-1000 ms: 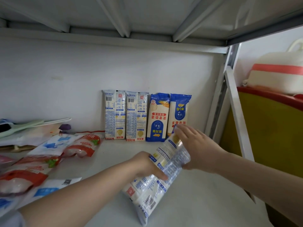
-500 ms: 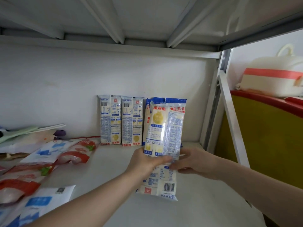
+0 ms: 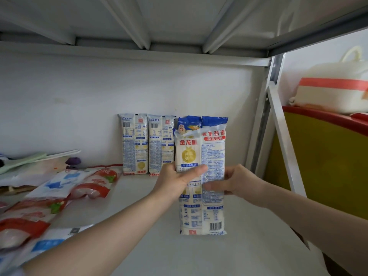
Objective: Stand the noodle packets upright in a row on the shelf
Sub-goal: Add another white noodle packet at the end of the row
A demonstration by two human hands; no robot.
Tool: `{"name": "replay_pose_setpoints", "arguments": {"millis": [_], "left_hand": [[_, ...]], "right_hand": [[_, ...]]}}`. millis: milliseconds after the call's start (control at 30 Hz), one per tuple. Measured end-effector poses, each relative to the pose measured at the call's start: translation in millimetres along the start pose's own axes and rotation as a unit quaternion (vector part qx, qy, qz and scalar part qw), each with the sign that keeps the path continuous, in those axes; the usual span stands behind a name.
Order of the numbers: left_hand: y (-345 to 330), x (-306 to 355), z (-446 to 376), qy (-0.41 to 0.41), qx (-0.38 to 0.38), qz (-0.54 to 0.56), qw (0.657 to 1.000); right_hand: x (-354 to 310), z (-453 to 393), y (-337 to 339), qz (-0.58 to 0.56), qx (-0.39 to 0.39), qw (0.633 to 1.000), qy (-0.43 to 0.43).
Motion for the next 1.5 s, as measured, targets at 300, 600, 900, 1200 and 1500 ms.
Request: {"name": "replay_pose_setpoints", "arguments": {"millis": [300,600,900,1200,1500], "left_hand": [[10.7,29.4,-18.8,-0.019,0.053,0.058,0.997],[8.7,28.5,-15.7,0.015,0.020,0.004,1.000],[9.7,-91.0,11.1,0.150,-0.148,-0.264,0.941],[9.8,-118.2,-1.5,0.158,-0.174,-0.244,0.941],[-37.3,-99.9,-43.8,0.124,-0.146,-0.174,0.966]], "right_hand": [[-16.4,-9.5,11.0,-0.074,0.038,0.996,0.030],[-14.4,-10.6,15.4,-0.114,0.044,0.992,0.029],[65.1,6.8,-32.6,0.104,-0.053,0.990,-0.085],[89.5,4.7,-40.2,0.102,-0.090,0.986,-0.101],[94.8,-15.3,32.7,0.086,-0.035,0.990,-0.107]]}}
Point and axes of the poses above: each hand's wrist, its own z-axis away from the middle knuckle, its own y-axis out of the back of the hand, x = y × z, the point moved 8 cm from there along -z, towards the middle knuckle, and after that the axes turned 8 degrees about y, right-handed, at the moved point
